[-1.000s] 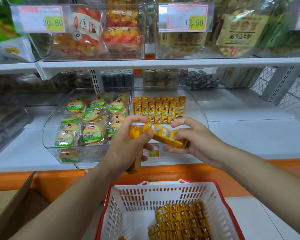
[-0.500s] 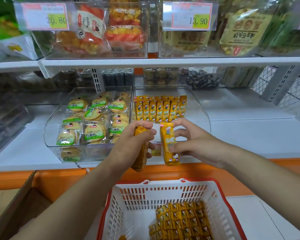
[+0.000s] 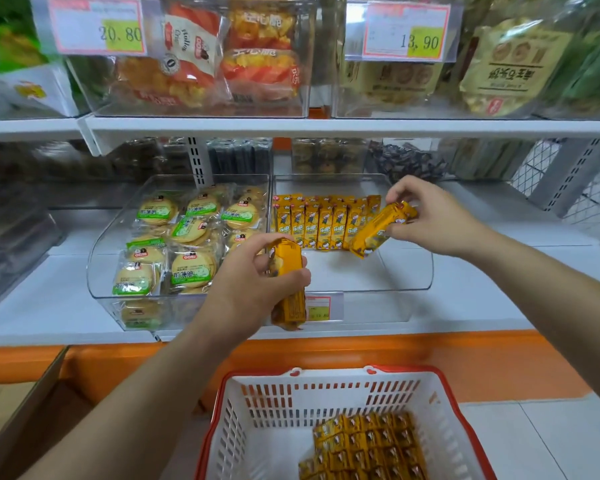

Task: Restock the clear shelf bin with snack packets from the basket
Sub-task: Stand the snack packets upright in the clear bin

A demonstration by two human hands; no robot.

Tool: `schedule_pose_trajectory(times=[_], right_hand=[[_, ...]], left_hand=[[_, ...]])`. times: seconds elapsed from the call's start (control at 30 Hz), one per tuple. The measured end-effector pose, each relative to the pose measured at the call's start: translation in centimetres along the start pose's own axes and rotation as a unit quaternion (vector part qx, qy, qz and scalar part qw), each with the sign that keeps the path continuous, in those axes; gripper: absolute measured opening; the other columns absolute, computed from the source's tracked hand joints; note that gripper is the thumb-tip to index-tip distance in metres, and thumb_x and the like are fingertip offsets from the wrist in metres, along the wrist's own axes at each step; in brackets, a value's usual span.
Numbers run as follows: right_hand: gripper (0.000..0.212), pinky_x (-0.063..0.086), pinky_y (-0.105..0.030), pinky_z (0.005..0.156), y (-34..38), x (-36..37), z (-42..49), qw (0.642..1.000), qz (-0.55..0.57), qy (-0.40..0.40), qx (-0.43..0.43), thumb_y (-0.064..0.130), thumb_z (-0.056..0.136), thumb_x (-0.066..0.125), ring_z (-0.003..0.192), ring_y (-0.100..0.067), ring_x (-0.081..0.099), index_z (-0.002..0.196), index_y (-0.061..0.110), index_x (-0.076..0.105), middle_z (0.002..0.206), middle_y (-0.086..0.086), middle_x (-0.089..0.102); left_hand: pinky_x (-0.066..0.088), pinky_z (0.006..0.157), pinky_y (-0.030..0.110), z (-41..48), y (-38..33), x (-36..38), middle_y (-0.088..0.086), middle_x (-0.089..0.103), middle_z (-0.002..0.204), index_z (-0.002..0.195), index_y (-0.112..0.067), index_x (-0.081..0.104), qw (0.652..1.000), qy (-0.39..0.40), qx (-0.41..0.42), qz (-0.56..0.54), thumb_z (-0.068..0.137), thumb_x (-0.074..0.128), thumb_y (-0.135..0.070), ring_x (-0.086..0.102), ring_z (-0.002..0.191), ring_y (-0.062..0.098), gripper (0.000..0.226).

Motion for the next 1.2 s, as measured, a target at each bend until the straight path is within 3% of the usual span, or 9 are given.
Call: schedule_pose_trajectory(times=[0.17, 0.23, 0.37, 0.57, 0.73, 0.93, 1.07, 1.13, 1.2], right_hand=[[0.044, 0.05, -0.033, 0.082, -3.7, 0.7, 5.9, 0.977, -0.209, 0.035, -0.019, 0.024, 0.072, 0.085, 0.099, -0.026, 0.065, 0.11, 0.024, 0.063, 0.105, -0.003, 0.07], [0.042, 0.05, -0.033, 0.079, -4.8, 1.2, 8.0, 0.966, -0.251, 0.051, -0.023, 0.022, 0.077, 0.08, 0.096, -0.027, 0.063, 0.115, 0.021, 0.061, 0.111, -0.006, 0.069], [0.029, 0.047, -0.03, 0.073, -5.9, 2.2, 11.9, 0.949, -0.305, 0.084, 0.01, 0.017, 0.078, 0.077, 0.088, -0.025, 0.06, 0.101, 0.027, 0.065, 0.106, -0.005, 0.067], [0.042, 0.044, -0.025, 0.066, -7.3, 4.5, 14.3, 0.92, -0.313, 0.228, 0.061, 0.019, 0.069, 0.088, 0.092, -0.022, 0.062, 0.104, 0.023, 0.066, 0.101, -0.002, 0.063], [0.04, 0.051, -0.028, 0.078, -8.4, 4.8, 14.7, 0.927, -0.321, 0.184, 0.057, 0.021, 0.077, 0.081, 0.099, -0.024, 0.062, 0.115, 0.022, 0.067, 0.114, -0.003, 0.065], [0.036, 0.052, -0.037, 0.086, -4.9, 1.5, 8.9, 0.95, -0.309, 0.032, 0.017, 0.034, 0.081, 0.073, 0.106, -0.029, 0.061, 0.115, 0.027, 0.064, 0.12, -0.005, 0.065], [0.019, 0.048, -0.028, 0.073, -0.4, 0.4, 1.6, 0.989, -0.145, -0.014, -0.032, 0.025, 0.077, 0.079, 0.088, -0.019, 0.062, 0.094, 0.027, 0.07, 0.092, 0.005, 0.067], [0.018, 0.046, -0.018, 0.065, 1.7, 1.2, -2.0, 0.998, 0.049, 0.042, -0.01, 0.019, 0.079, 0.08, 0.076, -0.014, 0.063, 0.092, 0.023, 0.069, 0.085, 0.005, 0.071], [0.022, 0.052, -0.02, 0.062, 3.4, 2.6, -5.0, 0.971, 0.21, 0.109, 0.037, 0.025, 0.083, 0.077, 0.073, -0.016, 0.068, 0.102, 0.023, 0.067, 0.085, -0.001, 0.073]], left_hand=[[0.065, 0.072, 0.036, 0.7, 0.6, 0.1, -0.01, 0.078, 0.099, 0.12, -0.03, 0.06, 0.999, -0.01, 0.014, 0.035, 0.085, 0.078, -0.012, 0.076, 0.092, 0.012, 0.043], [0.065, 0.071, 0.035, 1.1, 1.1, 0.3, -0.01, 0.077, 0.102, 0.119, -0.034, 0.061, 0.999, -0.008, 0.015, 0.049, 0.085, 0.079, -0.014, 0.075, 0.094, 0.009, 0.044], [0.065, 0.07, 0.036, 2.0, 2.0, 0.9, -0.012, 0.076, 0.106, 0.116, -0.043, 0.061, 0.999, -0.01, 0.001, 0.049, 0.083, 0.081, -0.019, 0.073, 0.095, 0.006, 0.045], [0.065, 0.072, 0.046, 3.3, 2.9, 2.0, -0.006, 0.074, 0.112, 0.117, -0.04, 0.062, 1.0, -0.013, -0.014, 0.013, 0.085, 0.08, -0.019, 0.075, 0.097, 0.024, 0.043], [0.065, 0.073, 0.047, 3.6, 3.5, 2.5, -0.008, 0.074, 0.111, 0.12, -0.039, 0.059, 0.999, -0.017, -0.028, 0.011, 0.085, 0.079, -0.02, 0.076, 0.095, 0.022, 0.045], [0.065, 0.076, 0.044, 3.1, 3.4, 2.8, -0.009, 0.076, 0.109, 0.125, -0.033, 0.052, 0.998, -0.03, -0.044, 0.022, 0.078, 0.084, -0.03, 0.075, 0.094, 0.012, 0.056], [0.065, 0.072, 0.045, 2.6, 3.0, 3.1, -0.006, 0.077, 0.104, 0.115, -0.033, 0.056, 0.998, -0.028, -0.035, 0.031, 0.075, 0.087, -0.029, 0.075, 0.093, 0.017, 0.051], [0.065, 0.073, 0.047, 2.0, 2.6, 3.5, -0.007, 0.077, 0.099, 0.108, -0.036, 0.057, 0.999, -0.026, -0.019, 0.044, 0.074, 0.088, -0.029, 0.076, 0.087, 0.018, 0.047], [0.064, 0.073, 0.046, 1.4, 2.1, 4.3, -0.007, 0.073, 0.101, 0.107, -0.039, 0.057, 0.997, -0.015, 0.002, 0.071, 0.074, 0.089, -0.03, 0.074, 0.084, 0.018, 0.047]])
Point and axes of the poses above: each hand's wrist, its own z-axis towards the middle knuckle, its own x-axis out of the palm, y = z × x, the point moved 4 cm from there along z, towards the middle knuckle
